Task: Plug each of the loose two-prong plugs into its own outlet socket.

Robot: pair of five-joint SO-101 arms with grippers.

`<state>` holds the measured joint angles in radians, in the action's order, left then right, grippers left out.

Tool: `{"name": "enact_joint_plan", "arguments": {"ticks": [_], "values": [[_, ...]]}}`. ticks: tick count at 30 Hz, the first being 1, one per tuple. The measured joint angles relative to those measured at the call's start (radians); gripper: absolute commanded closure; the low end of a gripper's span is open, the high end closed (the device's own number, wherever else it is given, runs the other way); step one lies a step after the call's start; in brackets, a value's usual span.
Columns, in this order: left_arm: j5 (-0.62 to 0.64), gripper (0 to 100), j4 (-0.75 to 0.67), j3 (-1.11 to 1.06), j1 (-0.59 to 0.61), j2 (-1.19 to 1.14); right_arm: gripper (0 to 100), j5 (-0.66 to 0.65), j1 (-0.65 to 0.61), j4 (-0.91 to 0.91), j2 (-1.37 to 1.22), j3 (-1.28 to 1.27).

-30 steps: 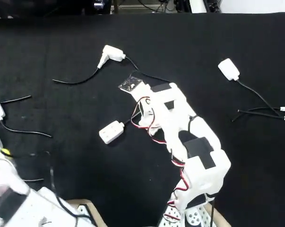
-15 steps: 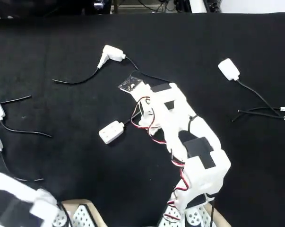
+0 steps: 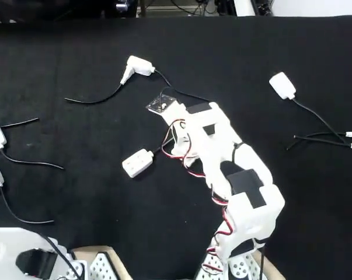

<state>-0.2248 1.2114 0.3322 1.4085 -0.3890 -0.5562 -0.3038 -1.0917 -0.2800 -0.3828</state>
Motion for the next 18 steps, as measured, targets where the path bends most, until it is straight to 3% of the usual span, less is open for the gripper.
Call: {"name": "enact_joint_plan", "arguments": {"ticks": [18], "values": [[0.307,76,0.000,0.474,-0.038,-0.493,98.5,0.000,0.000,0.000,0.000,0.000]]}}
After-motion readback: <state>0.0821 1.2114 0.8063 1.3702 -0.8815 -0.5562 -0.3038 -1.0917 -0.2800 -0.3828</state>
